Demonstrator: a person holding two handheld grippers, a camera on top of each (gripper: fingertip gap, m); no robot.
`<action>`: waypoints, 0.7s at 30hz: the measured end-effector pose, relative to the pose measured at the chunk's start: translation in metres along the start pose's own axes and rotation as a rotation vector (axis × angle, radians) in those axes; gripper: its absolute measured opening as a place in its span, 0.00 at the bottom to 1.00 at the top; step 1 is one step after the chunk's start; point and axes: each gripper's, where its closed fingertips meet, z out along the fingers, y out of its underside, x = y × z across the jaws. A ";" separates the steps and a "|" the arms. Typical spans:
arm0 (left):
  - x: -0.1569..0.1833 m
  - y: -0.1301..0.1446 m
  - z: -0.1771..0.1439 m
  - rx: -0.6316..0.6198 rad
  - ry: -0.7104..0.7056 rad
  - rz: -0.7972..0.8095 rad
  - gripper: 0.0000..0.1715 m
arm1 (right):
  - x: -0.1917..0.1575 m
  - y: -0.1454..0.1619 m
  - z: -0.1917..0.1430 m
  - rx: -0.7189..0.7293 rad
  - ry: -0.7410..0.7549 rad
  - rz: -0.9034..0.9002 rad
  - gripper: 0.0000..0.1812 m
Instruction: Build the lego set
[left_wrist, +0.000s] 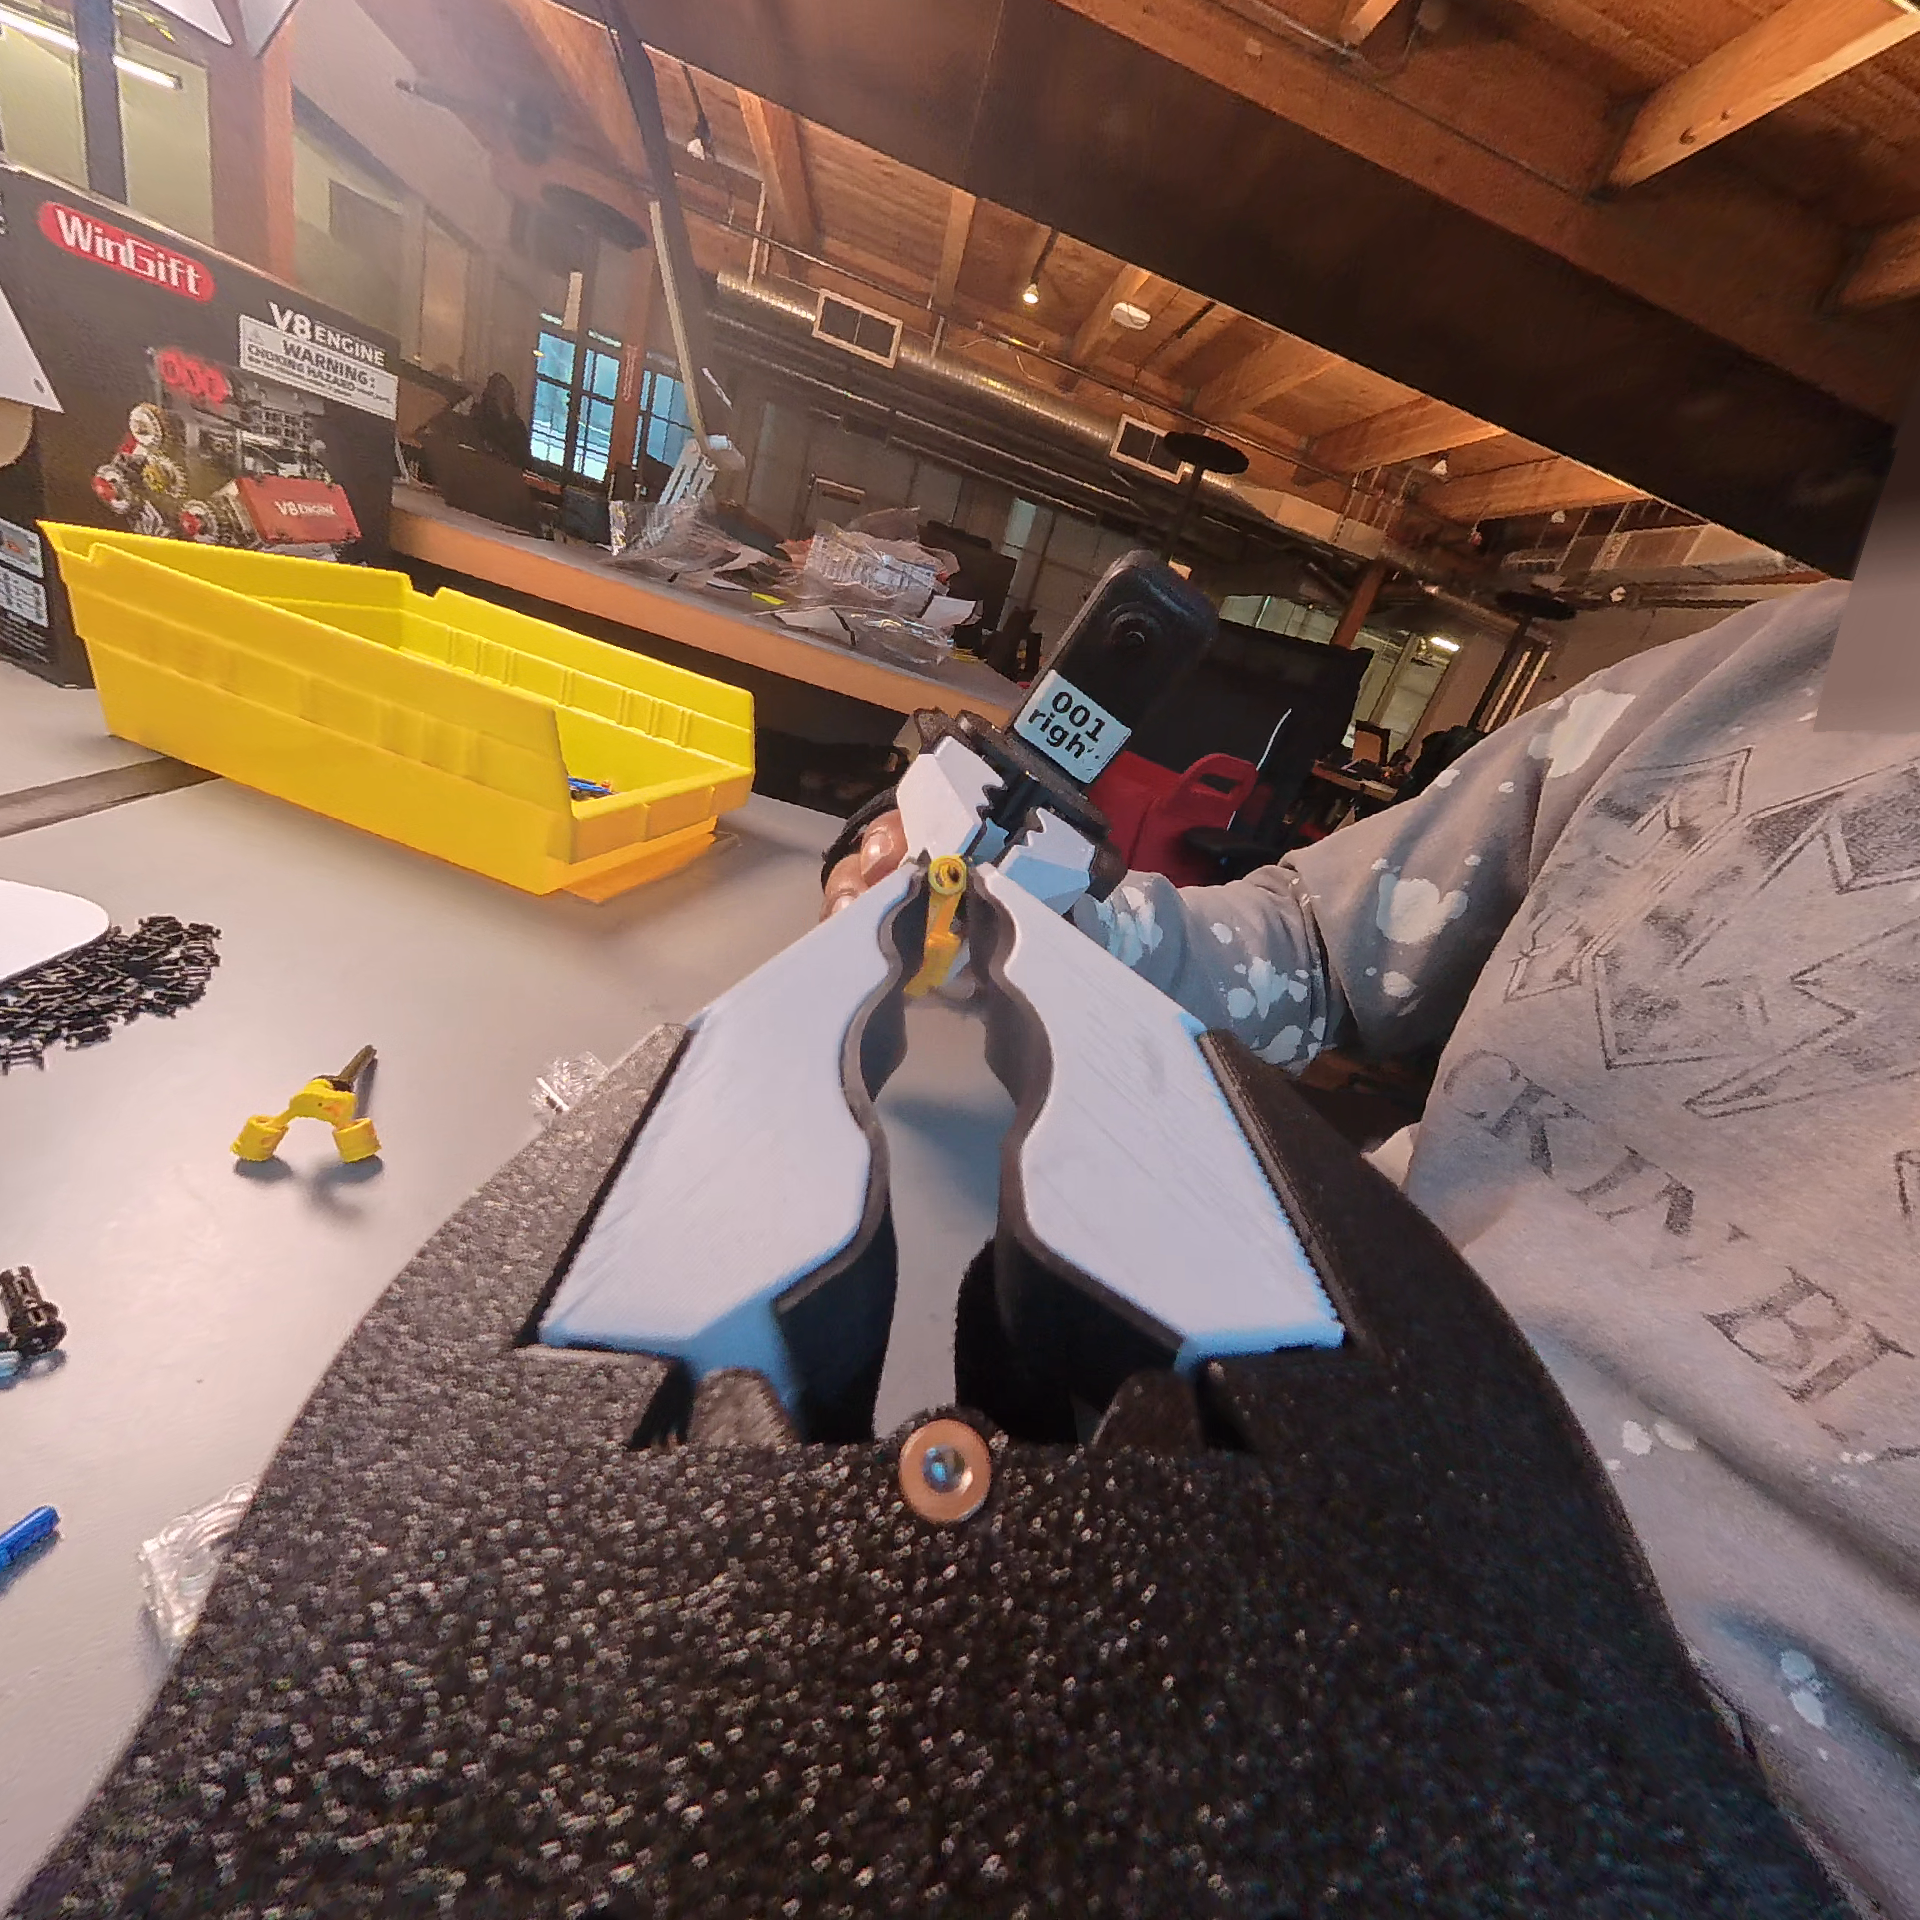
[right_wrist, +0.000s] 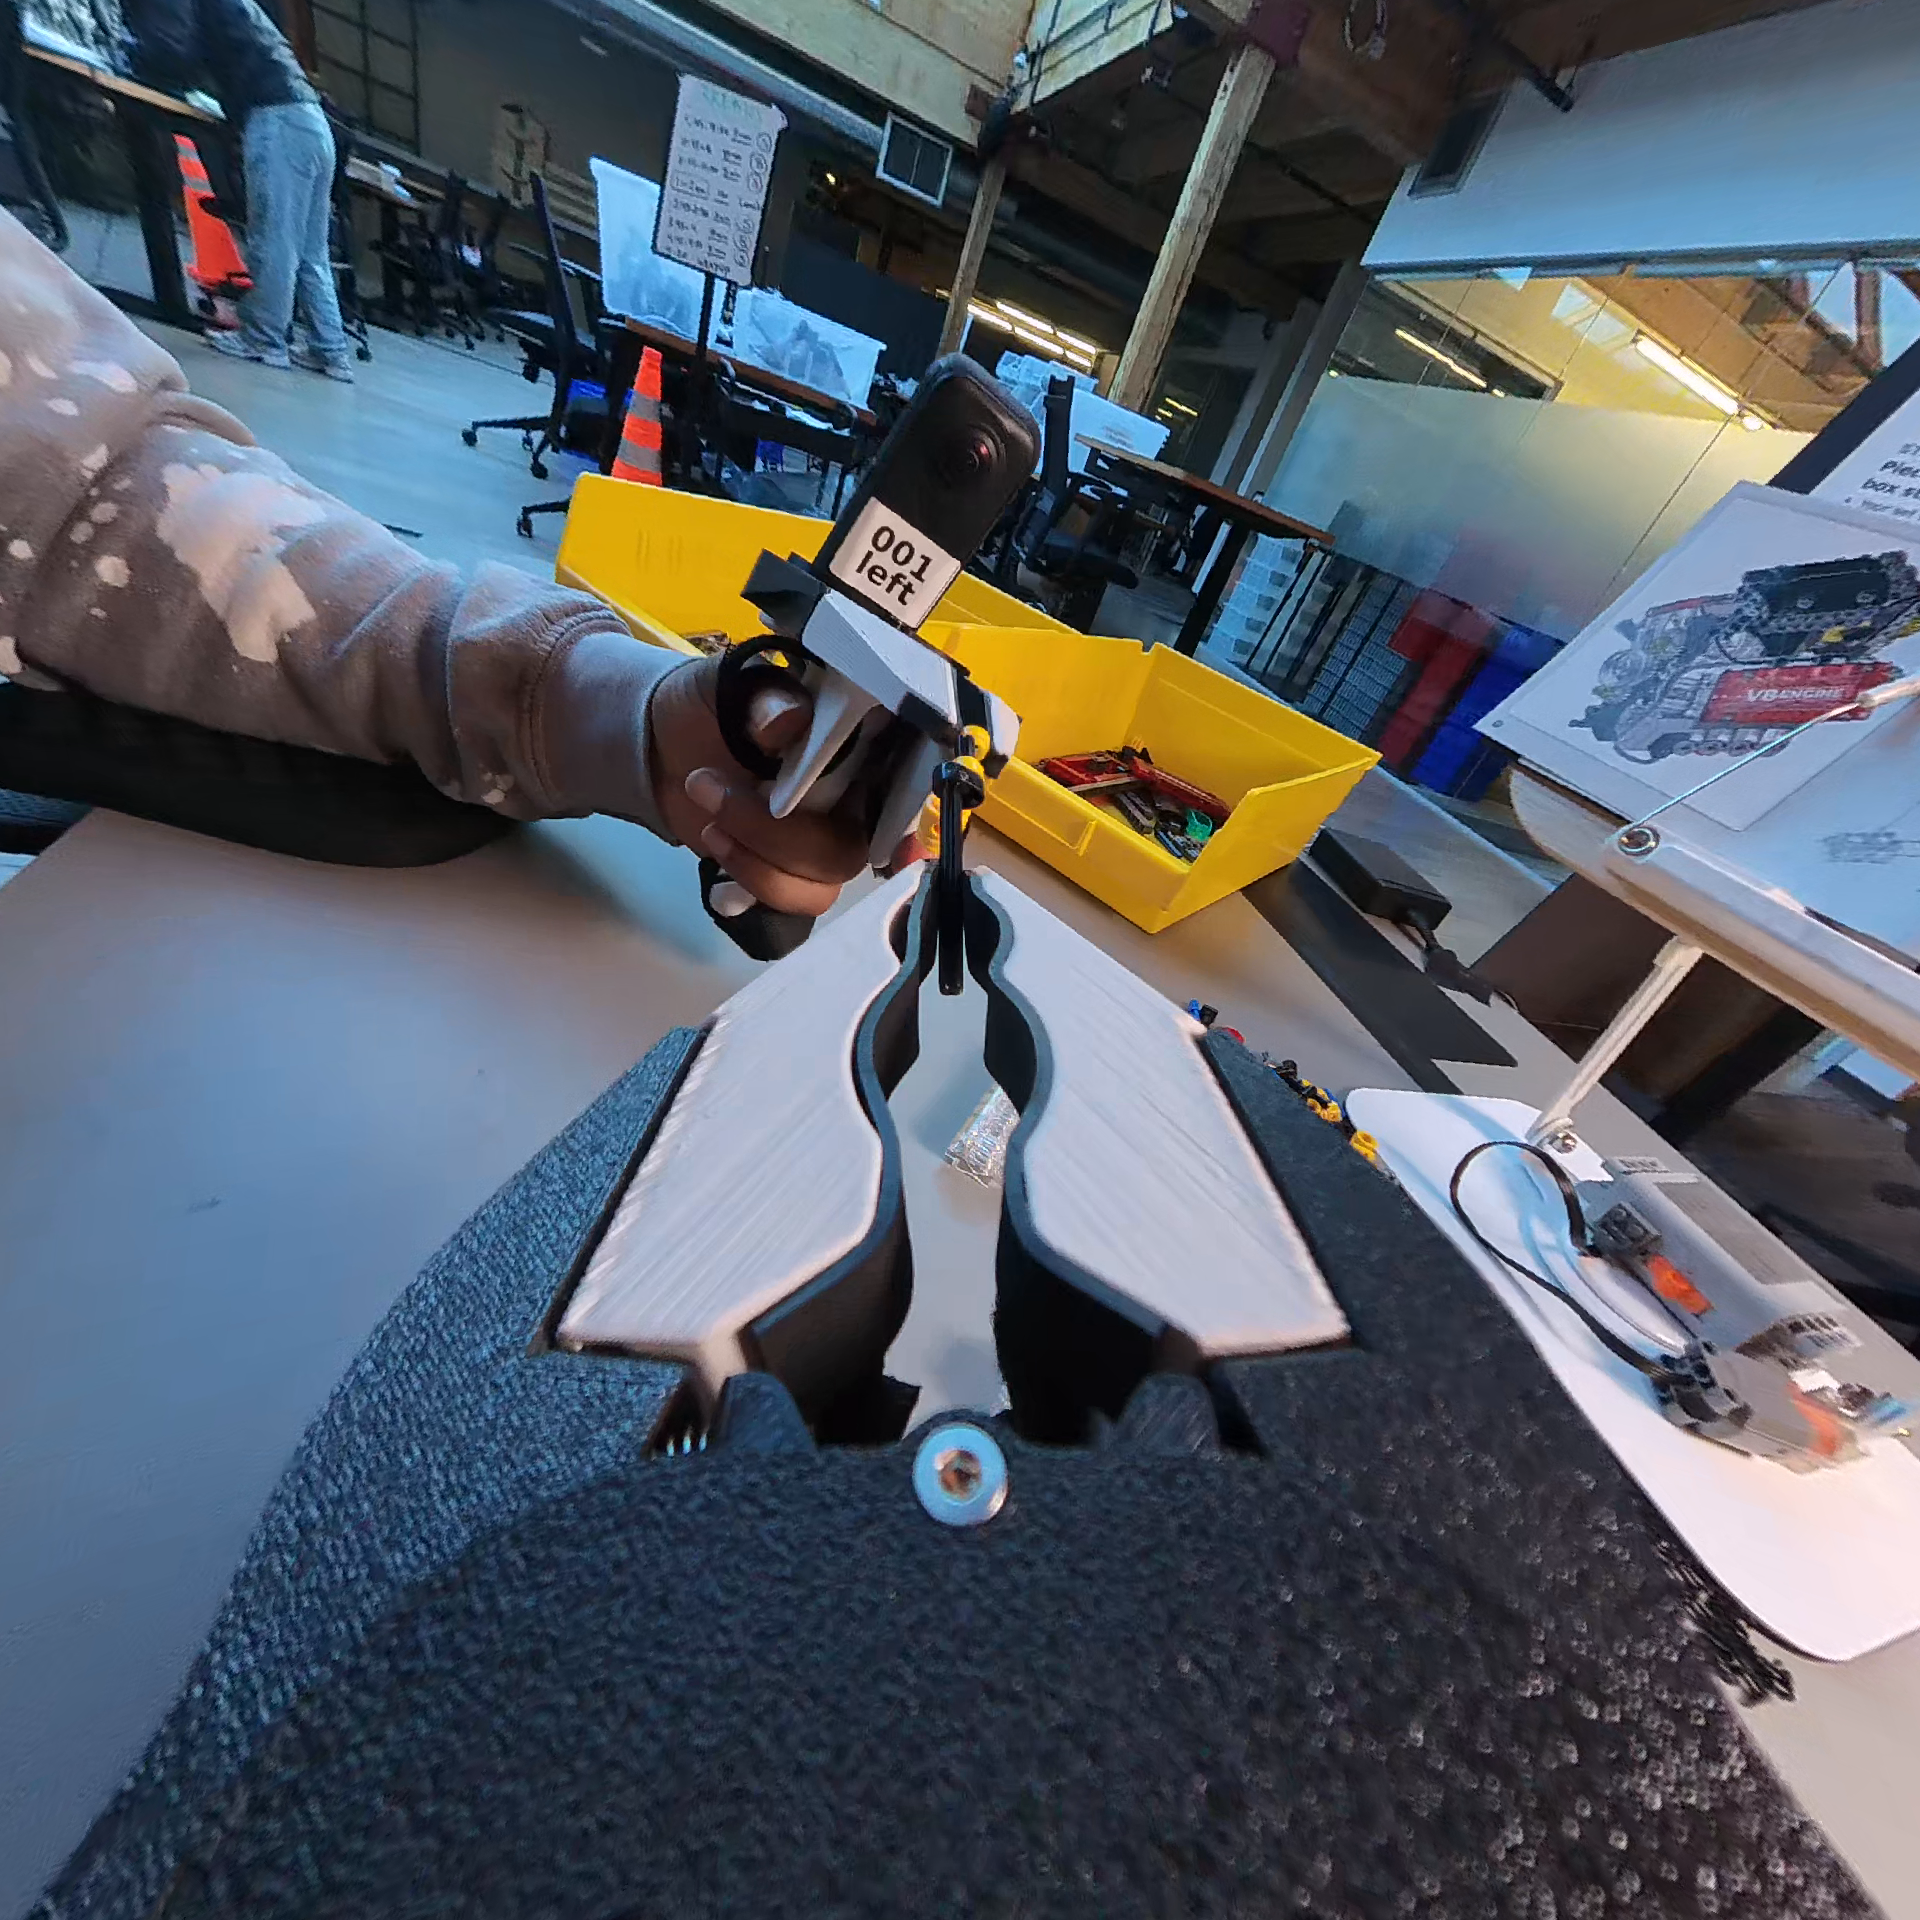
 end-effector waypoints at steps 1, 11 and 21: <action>0.000 0.000 0.000 0.000 0.003 -0.003 0.04 | 0.000 0.001 0.001 -0.010 0.005 -0.010 0.02; -0.012 0.008 0.002 -0.028 -0.020 -0.119 0.04 | 0.004 0.012 0.003 -0.018 0.060 0.007 0.02; -0.025 0.000 0.009 0.054 -0.075 -0.463 0.04 | 0.020 0.010 0.000 -0.121 0.247 -0.291 0.02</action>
